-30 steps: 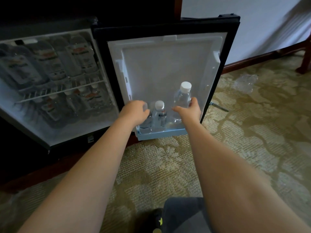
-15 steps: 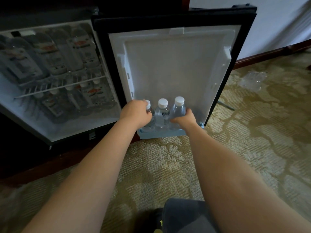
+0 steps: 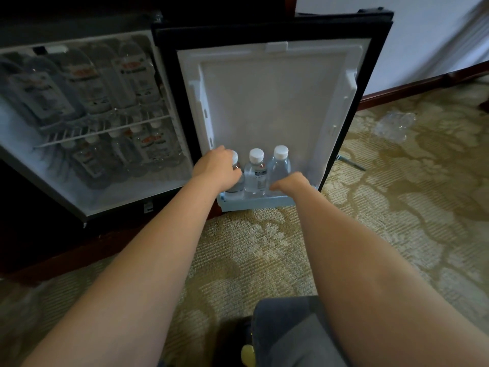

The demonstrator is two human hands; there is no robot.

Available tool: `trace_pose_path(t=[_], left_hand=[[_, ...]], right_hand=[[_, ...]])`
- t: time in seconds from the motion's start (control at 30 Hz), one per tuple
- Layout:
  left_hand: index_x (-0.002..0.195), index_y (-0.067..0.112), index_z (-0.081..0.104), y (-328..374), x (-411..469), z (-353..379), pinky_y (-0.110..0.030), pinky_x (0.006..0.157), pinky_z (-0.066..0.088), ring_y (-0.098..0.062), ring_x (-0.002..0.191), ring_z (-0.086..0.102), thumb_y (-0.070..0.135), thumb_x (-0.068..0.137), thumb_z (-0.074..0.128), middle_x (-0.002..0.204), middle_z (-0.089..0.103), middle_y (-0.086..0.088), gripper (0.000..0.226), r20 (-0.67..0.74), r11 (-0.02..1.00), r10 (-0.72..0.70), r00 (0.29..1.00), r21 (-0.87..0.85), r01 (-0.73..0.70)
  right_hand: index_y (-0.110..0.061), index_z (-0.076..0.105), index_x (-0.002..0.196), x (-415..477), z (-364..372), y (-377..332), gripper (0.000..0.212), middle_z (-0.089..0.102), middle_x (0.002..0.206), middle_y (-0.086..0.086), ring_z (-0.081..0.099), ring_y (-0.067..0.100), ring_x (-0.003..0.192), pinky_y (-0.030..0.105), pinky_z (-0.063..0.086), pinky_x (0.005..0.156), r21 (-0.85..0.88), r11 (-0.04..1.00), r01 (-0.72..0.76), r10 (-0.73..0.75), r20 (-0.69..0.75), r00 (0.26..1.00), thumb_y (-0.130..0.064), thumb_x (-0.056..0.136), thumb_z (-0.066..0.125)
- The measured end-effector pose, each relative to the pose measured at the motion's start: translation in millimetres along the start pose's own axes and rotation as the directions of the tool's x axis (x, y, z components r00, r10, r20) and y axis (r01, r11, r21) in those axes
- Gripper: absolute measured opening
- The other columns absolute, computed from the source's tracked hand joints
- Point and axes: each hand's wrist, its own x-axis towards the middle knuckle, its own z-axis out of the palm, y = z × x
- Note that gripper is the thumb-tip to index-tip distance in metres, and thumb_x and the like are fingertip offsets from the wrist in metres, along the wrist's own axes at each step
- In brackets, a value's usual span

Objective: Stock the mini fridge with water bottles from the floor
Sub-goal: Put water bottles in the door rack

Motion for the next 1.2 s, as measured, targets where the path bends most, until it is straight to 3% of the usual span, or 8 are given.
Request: trace_pose_path(t=[0.1,0.27,0.37,0.43,0.57,0.83,0.93,1.2], left_hand=[[0.108,0.008,0.059,-4,-13,-10,-0.031,0.066,0.041,-0.029,0.096,0.057,0.028,0.089,0.052,0.110,0.057,-0.010,0.028,0.016,0.998,-0.066,0.998,0.013,0.065],[0.096,0.009,0.060,-31,-43,-43,-0.028,0.056,0.037,-0.021,0.079,0.053,0.032,0.089,0.053,0.095,0.055,-0.007,0.025,0.184,0.978,-0.207,0.961,0.035,0.204],[0.117,0.006,0.058,-61,-71,-69,-0.029,0.067,0.041,-0.023,0.092,0.054,0.035,0.092,0.050,0.111,0.057,-0.009,0.039,0.251,0.962,-0.274,0.929,0.046,0.271],[0.110,0.006,0.060,-85,-95,-84,-0.030,0.070,0.041,-0.024,0.092,0.056,0.035,0.094,0.048,0.109,0.058,-0.009,0.035,0.228,0.951,-0.307,0.924,0.029,0.308],[0.064,0.009,0.048,-131,-155,-105,-0.031,0.058,0.035,-0.021,0.062,0.045,0.029,0.095,0.047,0.068,0.047,-0.007,0.036,0.126,0.905,-0.421,0.898,-0.014,0.426],[0.081,0.003,0.062,-221,-303,-124,-0.032,0.067,0.042,-0.029,0.080,0.057,0.028,0.093,0.051,0.088,0.061,-0.014,0.030,0.033,0.772,-0.627,0.779,-0.105,0.626],[0.094,0.002,0.067,-251,-362,-116,-0.035,0.074,0.043,-0.034,0.094,0.059,0.028,0.091,0.053,0.104,0.065,-0.019,0.030,0.000,0.705,-0.702,0.712,-0.143,0.695],[0.114,-0.006,0.061,-296,-518,-44,-0.038,0.092,0.045,-0.038,0.112,0.055,0.021,0.091,0.049,0.119,0.061,-0.025,0.037,0.064,0.398,-0.900,0.432,-0.287,0.871]], right_hand=[[-0.001,0.050,0.125,-22,6,-8,0.044,0.061,0.107,0.014,0.062,0.029,0.098,0.042,0.052,0.091,-0.138,0.990,-0.008,0.017,0.068,0.998,-0.026,0.090,0.059],[-0.002,0.049,0.127,-82,26,-47,0.041,0.061,0.117,0.016,0.061,0.031,0.106,0.043,0.050,0.095,-0.154,0.975,0.159,-0.143,0.109,0.984,-0.027,0.094,0.051],[-0.003,0.050,0.124,-122,44,-68,0.040,0.062,0.116,0.014,0.063,0.027,0.102,0.038,0.050,0.082,-0.175,0.946,0.273,-0.237,0.202,0.950,-0.030,0.094,0.052],[-0.002,0.055,0.111,-151,56,-81,0.032,0.064,0.109,0.013,0.065,0.028,0.098,0.035,0.047,0.073,-0.190,0.917,0.349,-0.301,0.241,0.923,-0.028,0.092,0.055],[-0.003,0.059,0.109,-211,88,-104,0.028,0.061,0.096,0.012,0.057,0.023,0.079,0.033,0.046,0.070,-0.238,0.831,0.503,-0.424,0.314,0.849,-0.026,0.092,0.055],[-0.010,0.055,0.083,-338,193,-123,0.024,0.062,0.096,0.011,0.063,0.024,0.078,0.040,0.056,0.082,-0.306,0.615,0.727,-0.549,0.495,0.673,-0.032,0.090,0.059],[-0.012,0.055,0.074,-384,242,-116,0.026,0.064,0.086,0.009,0.065,0.026,0.080,0.039,0.057,0.080,-0.302,0.520,0.799,-0.564,0.581,0.587,-0.033,0.088,0.060],[-0.009,0.060,0.115,-483,356,-61,0.037,0.064,0.113,0.011,0.065,0.028,0.096,0.040,0.055,0.087,-0.303,0.317,0.899,-0.452,0.785,0.424,-0.033,0.086,0.059]])
